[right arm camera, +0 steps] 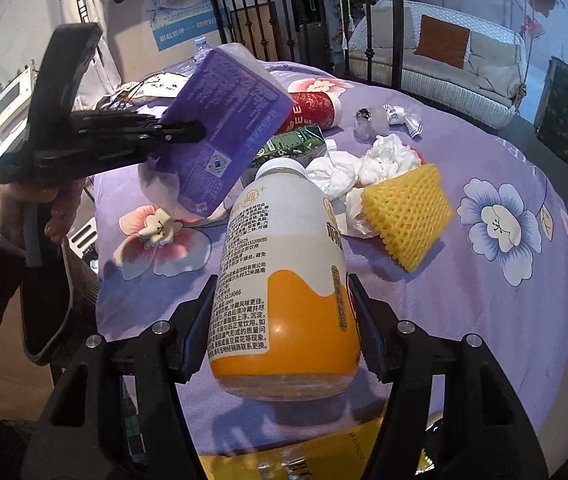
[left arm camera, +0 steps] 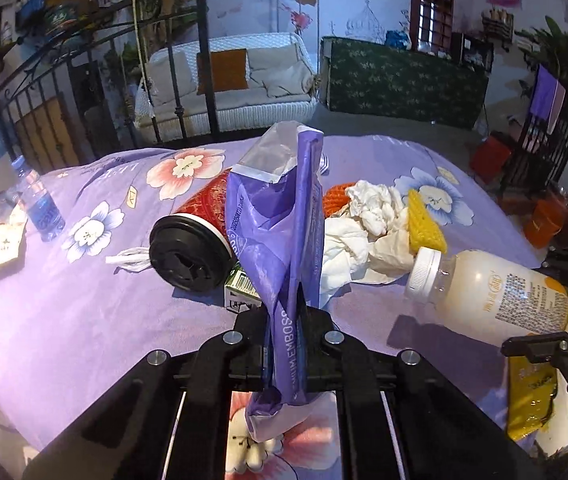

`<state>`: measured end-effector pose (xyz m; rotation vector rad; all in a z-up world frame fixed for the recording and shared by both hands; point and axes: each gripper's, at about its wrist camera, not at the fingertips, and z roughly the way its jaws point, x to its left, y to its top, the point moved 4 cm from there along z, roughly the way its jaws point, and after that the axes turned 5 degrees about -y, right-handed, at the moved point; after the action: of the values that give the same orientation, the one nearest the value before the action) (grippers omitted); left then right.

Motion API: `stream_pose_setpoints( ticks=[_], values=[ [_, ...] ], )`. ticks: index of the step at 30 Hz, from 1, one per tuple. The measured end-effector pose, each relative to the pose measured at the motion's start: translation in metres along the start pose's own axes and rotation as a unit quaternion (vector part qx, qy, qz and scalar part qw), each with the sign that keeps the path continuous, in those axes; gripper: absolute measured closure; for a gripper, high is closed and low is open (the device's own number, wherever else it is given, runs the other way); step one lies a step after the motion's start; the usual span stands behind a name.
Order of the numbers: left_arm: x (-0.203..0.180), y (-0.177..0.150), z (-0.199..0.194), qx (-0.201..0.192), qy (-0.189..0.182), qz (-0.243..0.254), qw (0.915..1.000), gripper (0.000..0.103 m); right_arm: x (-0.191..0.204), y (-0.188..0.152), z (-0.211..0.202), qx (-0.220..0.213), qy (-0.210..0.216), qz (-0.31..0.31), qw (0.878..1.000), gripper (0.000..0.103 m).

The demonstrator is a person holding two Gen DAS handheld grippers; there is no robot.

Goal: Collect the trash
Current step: 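Carry the purple bag to the black bin and open the left tool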

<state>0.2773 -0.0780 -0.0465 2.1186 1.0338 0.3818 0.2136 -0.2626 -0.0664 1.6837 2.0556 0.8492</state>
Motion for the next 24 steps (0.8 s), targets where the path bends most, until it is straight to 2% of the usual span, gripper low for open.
stream_pose_setpoints(
  ticks=[3,7,10,13,18,21,24],
  values=[
    [0.006,-0.018,-0.035,-0.026,0.010,-0.022,0.9994,0.094,0.019,-0.001,-0.016,-0.020,0.003,-0.004,1.000,0.041],
    [0.021,-0.054,-0.081,-0.039,0.042,-0.061,0.9965,0.094,0.053,-0.011,-0.028,-0.037,0.011,-0.013,0.999,0.041],
    [0.040,-0.088,-0.117,-0.045,0.069,-0.096,0.9919,0.094,0.082,-0.021,-0.031,-0.048,0.025,-0.014,0.998,0.041],
    [0.059,-0.126,-0.151,-0.040,0.119,-0.131,0.9834,0.094,0.112,-0.027,-0.026,-0.054,0.051,-0.020,0.997,0.041],
    [0.091,-0.192,-0.193,-0.016,0.177,-0.212,0.9608,0.094,0.163,-0.033,-0.016,-0.055,0.092,-0.049,0.993,0.041],
    [0.106,-0.228,-0.206,0.007,0.205,-0.264,0.9425,0.094,0.187,-0.035,-0.009,-0.051,0.116,-0.059,0.990,0.041],
    [0.121,-0.261,-0.208,0.038,0.227,-0.322,0.9186,0.094,0.212,-0.039,-0.003,-0.045,0.128,-0.074,0.988,0.041]
  ],
)
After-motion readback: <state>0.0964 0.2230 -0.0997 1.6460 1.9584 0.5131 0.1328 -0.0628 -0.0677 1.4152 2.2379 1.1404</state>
